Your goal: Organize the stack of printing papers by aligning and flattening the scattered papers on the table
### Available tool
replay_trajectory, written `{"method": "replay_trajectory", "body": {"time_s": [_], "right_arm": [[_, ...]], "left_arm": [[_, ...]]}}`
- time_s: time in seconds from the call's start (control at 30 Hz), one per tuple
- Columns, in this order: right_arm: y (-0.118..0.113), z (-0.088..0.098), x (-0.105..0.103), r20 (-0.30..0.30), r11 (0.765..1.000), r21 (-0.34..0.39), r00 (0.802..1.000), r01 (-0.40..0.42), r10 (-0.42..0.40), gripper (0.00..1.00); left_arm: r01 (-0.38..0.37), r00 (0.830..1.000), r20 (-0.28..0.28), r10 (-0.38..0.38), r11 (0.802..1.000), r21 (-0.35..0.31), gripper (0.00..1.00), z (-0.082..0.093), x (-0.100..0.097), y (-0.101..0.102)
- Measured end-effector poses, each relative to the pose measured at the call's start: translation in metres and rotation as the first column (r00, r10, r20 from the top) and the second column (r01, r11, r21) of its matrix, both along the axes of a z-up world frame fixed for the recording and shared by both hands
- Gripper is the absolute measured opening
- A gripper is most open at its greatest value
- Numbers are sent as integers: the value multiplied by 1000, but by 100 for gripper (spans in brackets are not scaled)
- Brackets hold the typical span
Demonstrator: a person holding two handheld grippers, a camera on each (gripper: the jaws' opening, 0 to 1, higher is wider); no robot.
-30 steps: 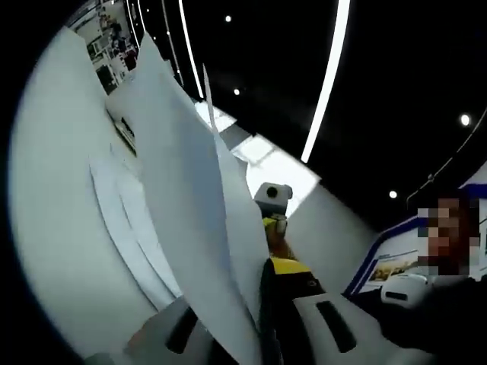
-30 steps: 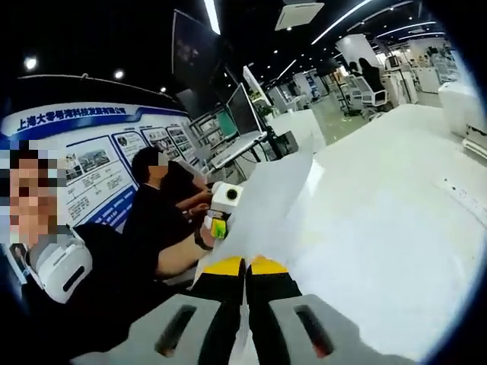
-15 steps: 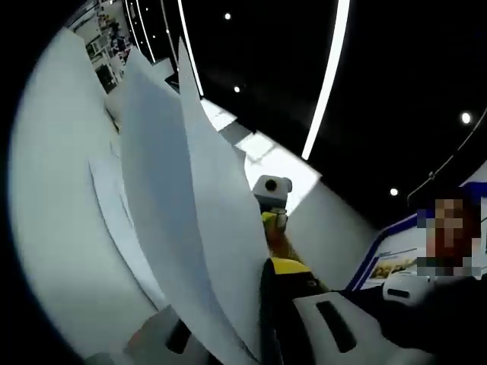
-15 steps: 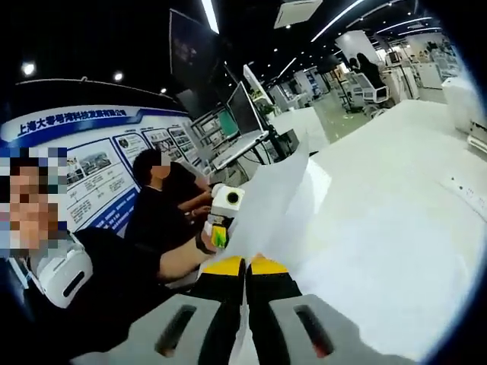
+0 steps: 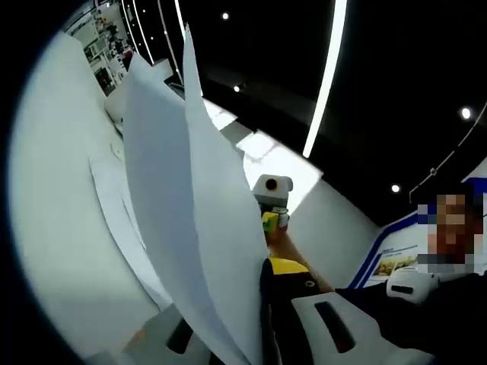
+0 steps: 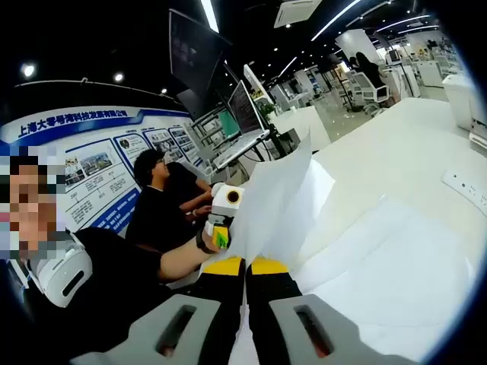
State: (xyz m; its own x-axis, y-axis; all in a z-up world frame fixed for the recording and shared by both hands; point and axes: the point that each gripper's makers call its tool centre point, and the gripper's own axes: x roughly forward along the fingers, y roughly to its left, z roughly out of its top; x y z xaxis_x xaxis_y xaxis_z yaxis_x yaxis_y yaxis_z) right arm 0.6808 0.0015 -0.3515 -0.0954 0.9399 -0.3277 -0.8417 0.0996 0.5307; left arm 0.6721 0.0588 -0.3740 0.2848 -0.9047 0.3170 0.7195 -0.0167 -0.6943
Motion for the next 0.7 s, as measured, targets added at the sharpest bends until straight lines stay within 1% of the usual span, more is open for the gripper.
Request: {"method": "replay_trajectory", "body": {"time_s": [0.33, 0.47, 0.57, 0.7], "right_arm": [[-1, -1, -1, 3, 1000, 26, 1000, 11, -11, 0], [-1, -2, -2, 4, 999, 39, 1000, 12, -12, 0], [-3, -2, 1, 36, 999, 50, 999, 17, -18, 1], [-5, 1, 5, 54, 998, 62, 998, 23, -26, 6]], "left_arm": [[0, 1000, 1, 0, 1000, 1, 10, 0, -1, -1], [-2, 1000, 10, 2, 1000, 10, 8, -1, -1, -1], [-3, 1000, 13, 3, 1000, 15, 7, -2, -1, -1], [-3, 1000, 10, 2, 1000, 11, 6, -2, -2, -2]]}}
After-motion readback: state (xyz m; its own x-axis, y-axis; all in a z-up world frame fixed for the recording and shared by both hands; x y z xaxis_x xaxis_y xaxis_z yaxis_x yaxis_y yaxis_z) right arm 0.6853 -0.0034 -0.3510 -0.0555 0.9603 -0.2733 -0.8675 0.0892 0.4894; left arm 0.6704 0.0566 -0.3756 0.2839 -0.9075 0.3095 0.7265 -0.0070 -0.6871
